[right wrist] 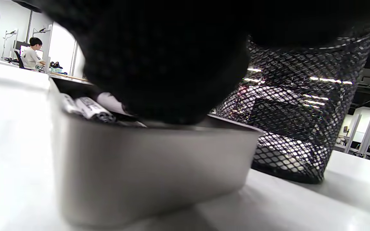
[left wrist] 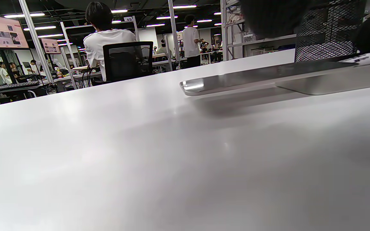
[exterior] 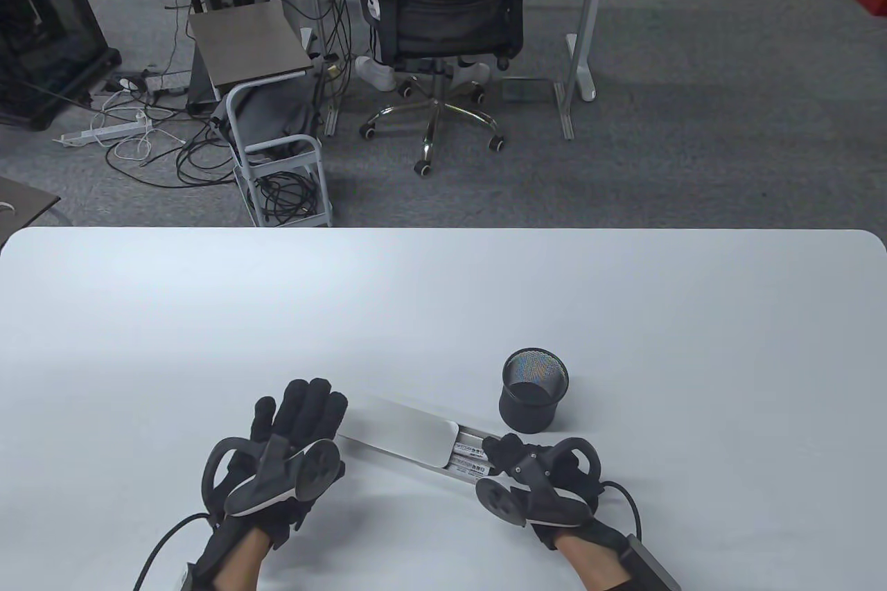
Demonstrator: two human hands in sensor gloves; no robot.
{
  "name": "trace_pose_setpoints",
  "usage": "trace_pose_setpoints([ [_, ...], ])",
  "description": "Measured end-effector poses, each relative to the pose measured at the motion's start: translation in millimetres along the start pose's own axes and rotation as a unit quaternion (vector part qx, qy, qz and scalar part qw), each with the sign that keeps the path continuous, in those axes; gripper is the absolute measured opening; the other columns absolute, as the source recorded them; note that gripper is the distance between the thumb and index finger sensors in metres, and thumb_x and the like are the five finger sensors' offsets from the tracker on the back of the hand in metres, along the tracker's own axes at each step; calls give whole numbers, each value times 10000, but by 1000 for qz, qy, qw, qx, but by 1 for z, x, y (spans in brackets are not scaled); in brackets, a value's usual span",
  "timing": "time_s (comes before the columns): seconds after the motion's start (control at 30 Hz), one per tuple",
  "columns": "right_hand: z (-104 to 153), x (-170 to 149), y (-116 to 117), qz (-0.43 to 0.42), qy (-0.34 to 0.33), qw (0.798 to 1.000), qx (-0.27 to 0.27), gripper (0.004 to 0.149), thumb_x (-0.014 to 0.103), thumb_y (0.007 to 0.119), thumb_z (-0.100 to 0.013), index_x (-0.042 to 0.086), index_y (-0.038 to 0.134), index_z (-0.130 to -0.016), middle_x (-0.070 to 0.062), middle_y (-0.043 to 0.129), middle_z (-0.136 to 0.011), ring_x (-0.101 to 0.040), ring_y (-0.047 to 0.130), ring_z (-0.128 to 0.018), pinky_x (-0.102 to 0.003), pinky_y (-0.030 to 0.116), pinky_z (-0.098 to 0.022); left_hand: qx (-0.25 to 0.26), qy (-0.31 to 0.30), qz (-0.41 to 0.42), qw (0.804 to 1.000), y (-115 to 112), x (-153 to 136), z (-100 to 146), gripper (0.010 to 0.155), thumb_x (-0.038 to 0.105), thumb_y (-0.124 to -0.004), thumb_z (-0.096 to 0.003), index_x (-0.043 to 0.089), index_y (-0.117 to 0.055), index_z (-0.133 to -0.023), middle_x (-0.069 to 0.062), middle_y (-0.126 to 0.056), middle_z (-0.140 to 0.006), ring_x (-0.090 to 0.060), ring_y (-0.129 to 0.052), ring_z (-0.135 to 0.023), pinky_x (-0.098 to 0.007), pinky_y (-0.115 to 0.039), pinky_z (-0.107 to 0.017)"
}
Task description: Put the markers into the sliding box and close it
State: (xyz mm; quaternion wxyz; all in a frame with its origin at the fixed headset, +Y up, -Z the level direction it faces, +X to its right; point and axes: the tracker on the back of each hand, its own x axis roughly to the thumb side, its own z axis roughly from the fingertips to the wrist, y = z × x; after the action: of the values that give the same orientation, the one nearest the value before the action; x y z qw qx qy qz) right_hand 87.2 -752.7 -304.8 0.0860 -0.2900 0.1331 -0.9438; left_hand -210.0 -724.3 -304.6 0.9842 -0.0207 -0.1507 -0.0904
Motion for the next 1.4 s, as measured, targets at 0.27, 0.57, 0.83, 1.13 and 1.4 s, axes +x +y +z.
trace_pose_setpoints([
  [0.27,2,-3,-7,-9,12,999,-30,388,323,873,-401,220,879,-775,-102,1031,-709,-103,1069,-202,-268,903,-118,1,1,0,1000,0,0,0,901,604,-677,-436,300,-128,-1083,-1,-90,-1184,-318,-154,-1110,-614,-270,-752],
  [0.57,3,-4,-5,-41,20,999,-27,555,491,735,-449,194,759,-916,-203,902,-882,-280,1003,-637,-479,882,-408,3,2,1,1000,0,-1,0,900,604,-677,-436,300,-130,-1083,-2,-92,-1184,-316,-156,-1110,-615,-272,-751],
  [0.83,1,-2,7,-54,14,997,45,658,572,685,-460,183,664,-990,-217,792,-982,-411,853,-812,-544,788,-542,2,1,0,1000,0,-1,0,901,604,-678,-435,300,-130,-1083,-2,-94,-1184,-317,-156,-1110,-614,-272,-752],
  [1.13,-1,1,15,-56,17,994,95,644,555,686,-495,172,621,-1008,-225,709,-1018,-445,738,-886,-556,731,-597,2,1,0,1000,0,-1,0,900,604,-678,-435,300,-132,-1083,0,-94,-1184,-318,-157,-1110,-615,-273,-752],
  [1.4,-4,2,21,-61,10,990,129,583,512,684,-539,160,607,-998,-216,628,-1044,-420,689,-893,-544,680,-638,0,1,2,1000,-1,-1,0,901,604,-678,-436,298,-131,-1083,-3,-95,-1184,-319,-157,-1110,-613,-275,-753],
])
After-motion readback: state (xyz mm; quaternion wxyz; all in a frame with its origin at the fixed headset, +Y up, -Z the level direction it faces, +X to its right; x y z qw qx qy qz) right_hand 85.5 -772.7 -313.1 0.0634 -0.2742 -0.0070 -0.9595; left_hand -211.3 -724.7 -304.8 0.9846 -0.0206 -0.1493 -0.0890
